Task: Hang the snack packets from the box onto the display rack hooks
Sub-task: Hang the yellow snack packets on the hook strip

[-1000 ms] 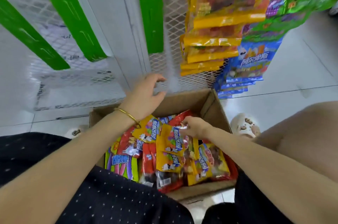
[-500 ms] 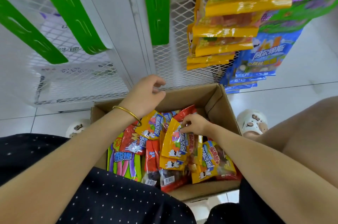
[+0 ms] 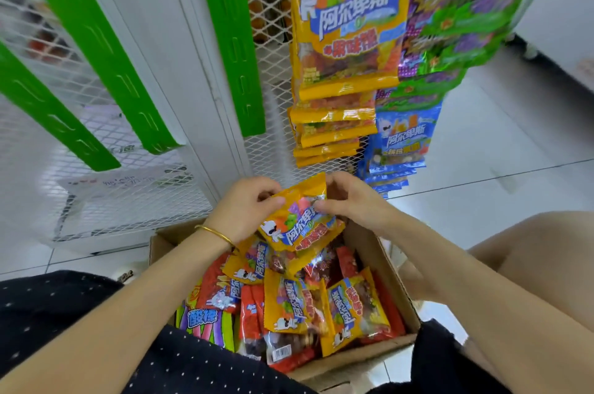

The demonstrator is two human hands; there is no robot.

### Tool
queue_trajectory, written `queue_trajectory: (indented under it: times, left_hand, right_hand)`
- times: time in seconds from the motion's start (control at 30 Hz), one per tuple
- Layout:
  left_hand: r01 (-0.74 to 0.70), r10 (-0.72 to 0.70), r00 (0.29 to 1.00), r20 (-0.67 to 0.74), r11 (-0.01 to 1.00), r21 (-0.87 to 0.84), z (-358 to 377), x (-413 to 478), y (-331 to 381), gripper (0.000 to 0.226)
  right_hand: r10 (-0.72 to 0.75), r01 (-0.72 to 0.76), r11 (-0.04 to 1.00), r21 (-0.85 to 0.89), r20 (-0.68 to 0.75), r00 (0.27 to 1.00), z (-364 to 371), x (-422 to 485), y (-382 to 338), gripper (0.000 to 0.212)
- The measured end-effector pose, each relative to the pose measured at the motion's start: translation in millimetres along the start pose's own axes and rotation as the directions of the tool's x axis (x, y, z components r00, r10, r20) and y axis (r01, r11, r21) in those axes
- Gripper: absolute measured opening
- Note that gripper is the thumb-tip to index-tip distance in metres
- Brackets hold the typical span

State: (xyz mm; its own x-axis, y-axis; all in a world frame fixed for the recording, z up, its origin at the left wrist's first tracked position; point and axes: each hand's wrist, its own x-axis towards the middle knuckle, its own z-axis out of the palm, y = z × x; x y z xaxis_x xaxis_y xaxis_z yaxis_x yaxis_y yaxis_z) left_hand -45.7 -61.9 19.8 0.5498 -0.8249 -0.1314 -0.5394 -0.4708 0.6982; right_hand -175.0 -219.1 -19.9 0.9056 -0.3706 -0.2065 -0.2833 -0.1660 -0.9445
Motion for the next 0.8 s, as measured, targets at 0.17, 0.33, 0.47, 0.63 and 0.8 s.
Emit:
queue_trajectory:
  times: [0.17, 0.33, 0.47, 0.63, 0.8]
  left_hand:
    - [-0.142, 0.142, 0.99, -0.005, 0.99, 0.014, -34, 4, 40, 0.007]
    - [-0.344, 0.339, 0.924, -0.18, 0.939, 0.003, -91, 22, 115, 0.005]
    - [-0.482, 0.434, 0.729, -0.529, 0.875, 0.052, -132, 50, 177, 0.021]
    - [-0.494, 0.37, 0.691, -0.621, 0.869, -0.032, -154, 86, 226, 0.017]
    - [-0.451, 0.364, 0.722, -0.588, 0.892, -0.002, -163, 93, 238, 0.018]
  right_hand:
    - [-0.205, 0.211, 0.975, 0.066, -0.081, 0.975, -16, -11, -60, 0.008]
    - [-0.467, 0.461, 0.882, -0.098, -0.322, 0.824, -50, -18, -129, 0.008]
    - [-0.621, 0.521, 0.782, -0.342, -0.51, 0.595, -79, -18, -186, 0.014]
    - [-0.708, 0.47, 0.703, -0.533, -0.588, 0.392, -91, -4, -234, 0.006]
    - [-0.722, 0.4, 0.685, -0.609, -0.641, 0.261, -93, 13, -257, 0.016]
